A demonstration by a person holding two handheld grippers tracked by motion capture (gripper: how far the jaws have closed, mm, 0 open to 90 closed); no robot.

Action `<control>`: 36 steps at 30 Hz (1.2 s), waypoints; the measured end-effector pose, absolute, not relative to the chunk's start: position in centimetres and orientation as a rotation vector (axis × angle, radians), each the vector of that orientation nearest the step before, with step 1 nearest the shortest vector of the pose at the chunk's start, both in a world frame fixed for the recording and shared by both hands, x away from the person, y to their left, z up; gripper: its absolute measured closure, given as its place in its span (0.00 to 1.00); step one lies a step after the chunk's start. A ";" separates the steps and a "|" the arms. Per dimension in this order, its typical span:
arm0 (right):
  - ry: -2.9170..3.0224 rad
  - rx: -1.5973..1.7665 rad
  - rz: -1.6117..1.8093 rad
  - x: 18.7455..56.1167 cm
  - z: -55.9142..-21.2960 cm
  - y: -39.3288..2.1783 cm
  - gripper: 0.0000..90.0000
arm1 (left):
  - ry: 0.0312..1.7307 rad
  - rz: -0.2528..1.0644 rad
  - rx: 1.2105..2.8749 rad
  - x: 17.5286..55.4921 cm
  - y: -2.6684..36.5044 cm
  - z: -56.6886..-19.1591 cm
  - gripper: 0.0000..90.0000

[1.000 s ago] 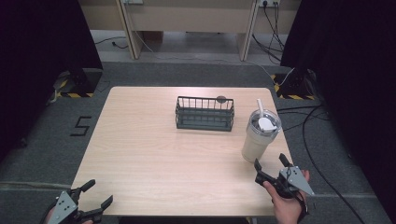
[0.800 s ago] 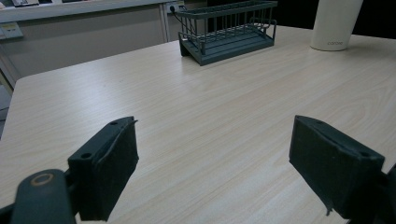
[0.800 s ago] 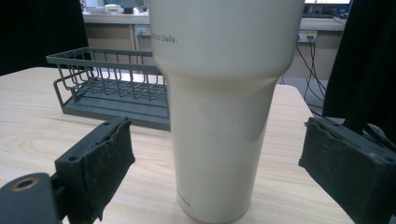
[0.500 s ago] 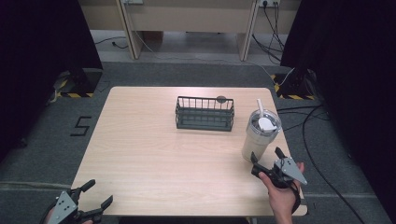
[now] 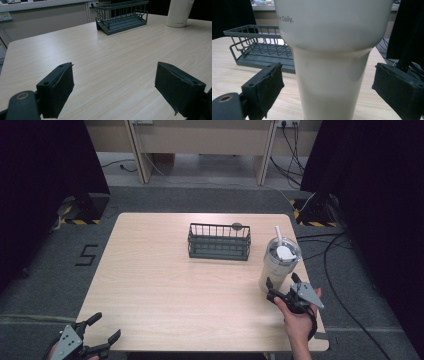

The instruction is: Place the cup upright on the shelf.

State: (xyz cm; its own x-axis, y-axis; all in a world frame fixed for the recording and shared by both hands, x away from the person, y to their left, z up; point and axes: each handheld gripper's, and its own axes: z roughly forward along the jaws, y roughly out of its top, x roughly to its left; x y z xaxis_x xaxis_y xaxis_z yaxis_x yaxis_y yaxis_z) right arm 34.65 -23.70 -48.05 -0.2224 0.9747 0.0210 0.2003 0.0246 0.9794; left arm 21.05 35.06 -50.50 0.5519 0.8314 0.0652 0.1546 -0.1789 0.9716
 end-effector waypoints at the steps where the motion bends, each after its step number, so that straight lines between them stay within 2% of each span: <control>1: 1.530 1.246 1.272 34.8 -48.1 -23.6 0.11 | 0.839 0.753 1.667 21.0 35.1 -50.5 0.17; 20: 1.489 1.291 1.280 37.9 -48.6 -22.9 0.07 | 0.836 0.750 1.664 21.0 35.1 -50.5 0.17; 25: 1.491 1.290 1.266 38.4 -48.7 -22.4 0.00 | 0.836 0.750 1.665 21.0 35.1 -50.5 0.17; 36: 1.476 1.287 1.229 39.3 -49.0 -22.0 0.02 | 0.827 0.747 1.669 21.0 35.0 -50.5 0.17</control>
